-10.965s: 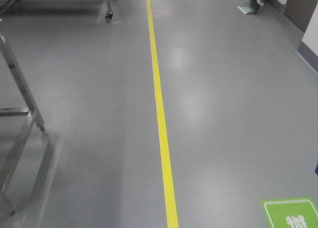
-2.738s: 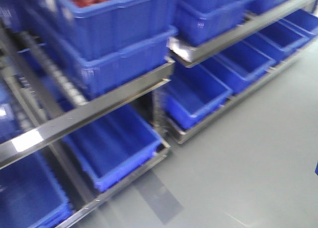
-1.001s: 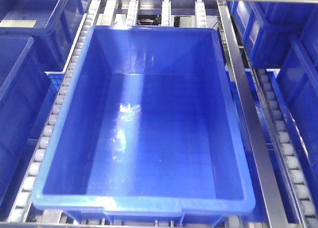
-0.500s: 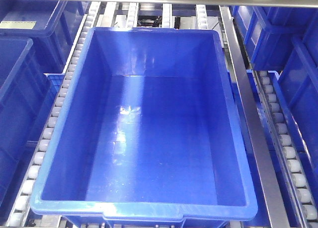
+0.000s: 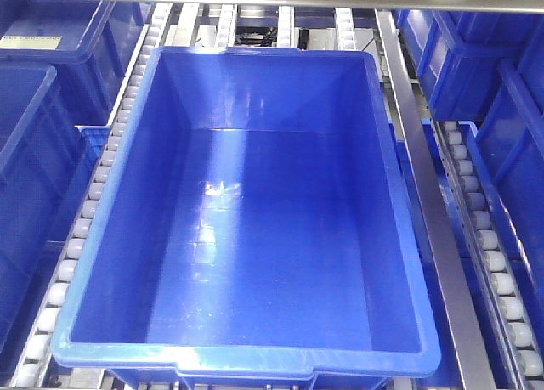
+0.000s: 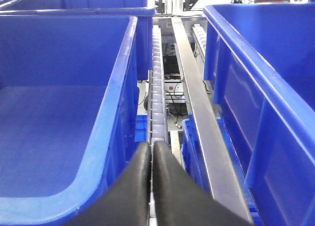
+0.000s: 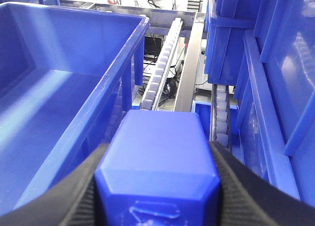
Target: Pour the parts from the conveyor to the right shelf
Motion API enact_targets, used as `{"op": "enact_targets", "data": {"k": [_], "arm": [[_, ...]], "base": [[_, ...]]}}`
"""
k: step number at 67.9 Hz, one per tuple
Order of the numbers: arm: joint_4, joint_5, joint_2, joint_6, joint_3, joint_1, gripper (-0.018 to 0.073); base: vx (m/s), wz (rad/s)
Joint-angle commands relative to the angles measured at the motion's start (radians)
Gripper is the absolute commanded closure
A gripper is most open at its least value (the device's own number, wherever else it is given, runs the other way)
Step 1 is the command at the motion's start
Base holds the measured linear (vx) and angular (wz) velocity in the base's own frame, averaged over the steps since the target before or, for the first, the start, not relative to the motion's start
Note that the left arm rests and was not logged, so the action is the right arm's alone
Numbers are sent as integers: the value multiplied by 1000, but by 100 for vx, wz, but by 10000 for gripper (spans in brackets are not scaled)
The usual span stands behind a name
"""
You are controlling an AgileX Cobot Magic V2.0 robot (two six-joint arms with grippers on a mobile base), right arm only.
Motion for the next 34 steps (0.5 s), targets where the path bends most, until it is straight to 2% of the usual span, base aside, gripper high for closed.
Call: {"op": "enact_targets", "data": {"k": [1, 19, 34], "arm": [[-1, -80, 13, -6, -26, -4, 565], [-2, -123, 44, -11, -33, -4, 565], [6, -172, 267, -11, -123, -1, 565]], "base": [[0, 0], [0, 0], [0, 0]]}}
